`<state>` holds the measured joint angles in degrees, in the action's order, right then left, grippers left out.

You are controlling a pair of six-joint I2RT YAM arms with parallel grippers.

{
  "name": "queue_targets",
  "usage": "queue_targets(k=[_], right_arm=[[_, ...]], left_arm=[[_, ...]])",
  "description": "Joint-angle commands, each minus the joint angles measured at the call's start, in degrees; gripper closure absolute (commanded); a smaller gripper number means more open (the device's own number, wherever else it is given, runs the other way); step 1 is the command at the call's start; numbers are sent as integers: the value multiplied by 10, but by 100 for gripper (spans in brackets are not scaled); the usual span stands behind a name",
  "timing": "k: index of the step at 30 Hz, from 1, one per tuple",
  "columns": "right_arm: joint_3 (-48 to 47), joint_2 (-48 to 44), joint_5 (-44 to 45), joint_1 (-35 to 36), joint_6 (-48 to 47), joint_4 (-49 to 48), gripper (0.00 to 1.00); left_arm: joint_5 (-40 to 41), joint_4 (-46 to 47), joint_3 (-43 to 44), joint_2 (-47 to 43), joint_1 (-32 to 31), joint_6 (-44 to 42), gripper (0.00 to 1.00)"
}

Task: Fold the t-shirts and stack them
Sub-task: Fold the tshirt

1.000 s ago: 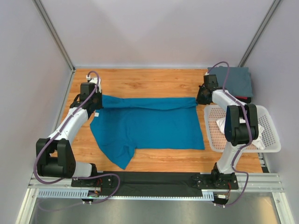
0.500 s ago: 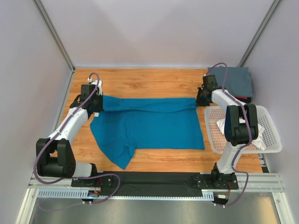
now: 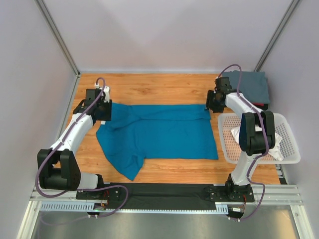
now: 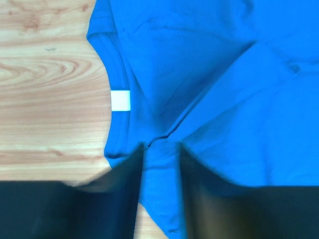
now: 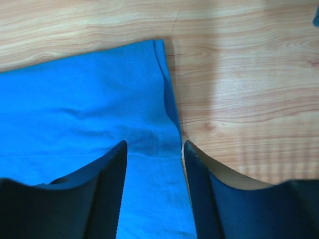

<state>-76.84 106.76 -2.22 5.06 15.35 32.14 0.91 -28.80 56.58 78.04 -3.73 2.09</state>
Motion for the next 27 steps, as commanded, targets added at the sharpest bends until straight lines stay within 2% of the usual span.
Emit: queue_targets(k=[1, 2, 4, 5, 6, 11, 12, 16, 19, 27], right_arm=[[-51, -29, -9, 4, -9, 11, 48], [-58, -30, -11, 4, -9, 13, 45], [-74, -33, -16, 8, -11, 18, 43], [-88, -34, -18, 10, -12, 20, 41], [-95, -33, -20, 16, -15, 20, 40], [-134, -23, -20, 41, -17, 7, 40], [-136, -18, -23, 50, -13, 2, 40], [-140, -1, -43, 72, 21, -35, 43], [-147, 23, -64, 93, 54, -51, 46], [-176, 93, -79, 151, 71, -55, 48]], left_arm=[[-27, -18, 48, -36, -2, -5, 53], [-24, -15, 49, -53, -2, -3, 29], [-15, -3, 57, -69, -2, 11, 17], [-11, 1, 60, -79, -2, 19, 5], [9, 8, 63, -79, -2, 37, 1], [95, -4, 126, -3, -1, 128, 1], [107, -13, 147, 16, -1, 170, 2], [123, -36, 201, 116, 6, 243, 4], [125, -45, 240, 204, 7, 264, 9], [151, -36, 262, 274, 21, 298, 21]])
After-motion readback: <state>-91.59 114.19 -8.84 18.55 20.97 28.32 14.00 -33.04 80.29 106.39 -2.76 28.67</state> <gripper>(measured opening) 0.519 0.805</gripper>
